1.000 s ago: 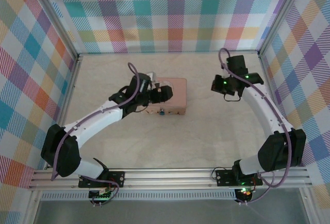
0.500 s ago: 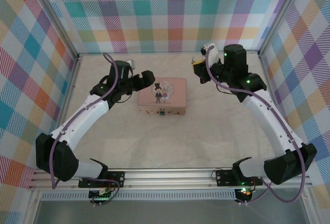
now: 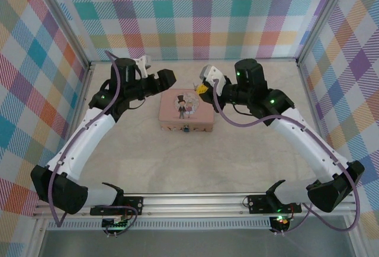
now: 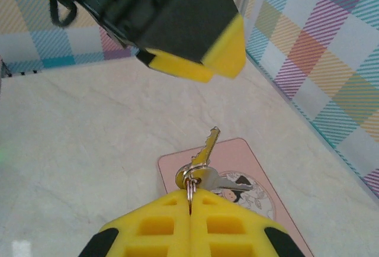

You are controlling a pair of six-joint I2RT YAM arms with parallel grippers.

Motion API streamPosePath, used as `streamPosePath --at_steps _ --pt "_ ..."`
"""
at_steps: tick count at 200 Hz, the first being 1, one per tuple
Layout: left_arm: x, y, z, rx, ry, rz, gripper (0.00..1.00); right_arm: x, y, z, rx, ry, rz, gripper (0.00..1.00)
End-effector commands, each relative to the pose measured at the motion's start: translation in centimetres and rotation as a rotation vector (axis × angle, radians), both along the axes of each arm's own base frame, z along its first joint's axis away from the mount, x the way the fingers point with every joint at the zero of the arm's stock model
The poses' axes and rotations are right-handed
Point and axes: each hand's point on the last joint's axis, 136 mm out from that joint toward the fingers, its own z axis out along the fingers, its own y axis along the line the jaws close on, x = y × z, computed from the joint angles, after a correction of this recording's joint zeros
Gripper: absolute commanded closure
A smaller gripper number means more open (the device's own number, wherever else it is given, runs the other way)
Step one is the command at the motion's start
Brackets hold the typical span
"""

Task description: Unlock a padlock with a key

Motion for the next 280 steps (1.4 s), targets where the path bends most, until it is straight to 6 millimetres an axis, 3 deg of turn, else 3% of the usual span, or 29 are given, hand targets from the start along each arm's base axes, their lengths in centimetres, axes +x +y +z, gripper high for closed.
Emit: streamPosePath --at_steps 1,18,50,96,138,183,280 --pt "-1.7 -1.4 3.4 -0.085 -0.071 -0.123 0.22 -0.1 -0.3 0.7 -0.013 -0.075 -0.007 0.96" --pt "-2.5 -2.2 3.9 -0.118 -0.078 -0.178 0.29 0.0 -0.2 0.5 -0.020 -0.076 -0.014 0.96" --pt "-4.5 -4.7 5.8 -0.166 -0.147 -0.311 0.30 0.2 0.2 0.0 -0.053 -0.079 -0.027 0.96" --pt "-5.1 -6.9 5.4 -0.119 -0.144 -0.362 0.25 0.0 1.2 -0.7 -0.090 -0.084 -0.023 0.96" --pt "-5.6 -8.3 5.4 -0.113 -0.144 -0.403 0.34 0.1 1.8 -1.5 -0.116 -0.078 -0.025 0.96" --pt "-5.8 -7.9 3.6 -0.065 -0.088 -0.388 0.47 0.3 1.8 -1.5 -0.122 -0.084 -0.038 0.96" --pt "-6.2 -8.3 3.4 -0.063 -0.073 -0.418 0.76 0.3 1.9 -1.7 -0.129 -0.085 -0.038 0.95"
